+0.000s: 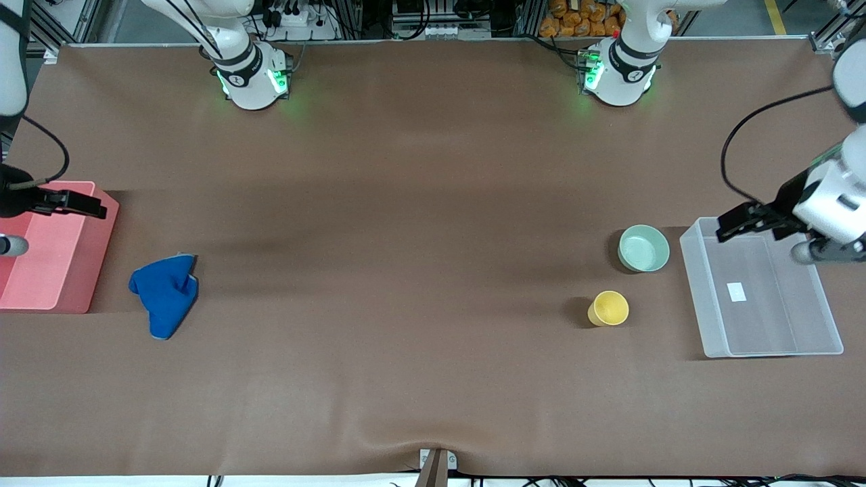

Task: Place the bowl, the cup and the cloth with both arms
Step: 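Grasp the blue cloth with the right gripper while the left gripper grasps the cup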

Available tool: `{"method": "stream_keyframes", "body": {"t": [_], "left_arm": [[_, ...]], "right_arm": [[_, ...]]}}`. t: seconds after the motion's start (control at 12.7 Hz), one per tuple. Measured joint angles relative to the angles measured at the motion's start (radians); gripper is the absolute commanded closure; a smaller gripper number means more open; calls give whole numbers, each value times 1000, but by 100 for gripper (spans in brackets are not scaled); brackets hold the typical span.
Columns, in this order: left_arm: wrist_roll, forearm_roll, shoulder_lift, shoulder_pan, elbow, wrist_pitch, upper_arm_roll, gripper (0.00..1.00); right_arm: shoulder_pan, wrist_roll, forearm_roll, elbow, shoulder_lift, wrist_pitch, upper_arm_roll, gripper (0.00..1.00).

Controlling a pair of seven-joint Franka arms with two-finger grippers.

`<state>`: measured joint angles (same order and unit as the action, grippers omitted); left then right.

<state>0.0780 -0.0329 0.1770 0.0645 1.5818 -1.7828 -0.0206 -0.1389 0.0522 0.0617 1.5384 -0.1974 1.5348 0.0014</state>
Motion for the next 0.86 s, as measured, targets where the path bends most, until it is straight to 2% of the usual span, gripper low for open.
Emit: {"method": "stream_keyframes", "body": {"t": [0.16, 0.55, 0.86], "left_arm": [[2, -6, 62, 5, 1, -61, 14, 0], [27, -6, 245, 18, 2, -277, 20, 0], [85, -6, 317, 33, 0, -317, 32, 0]], "right_arm": [[-22, 22, 8, -4, -72, 59, 0, 0], [-73, 357, 43, -16, -282, 276, -1, 0], [-106, 514, 82, -27, -407, 423, -2, 0]]}}
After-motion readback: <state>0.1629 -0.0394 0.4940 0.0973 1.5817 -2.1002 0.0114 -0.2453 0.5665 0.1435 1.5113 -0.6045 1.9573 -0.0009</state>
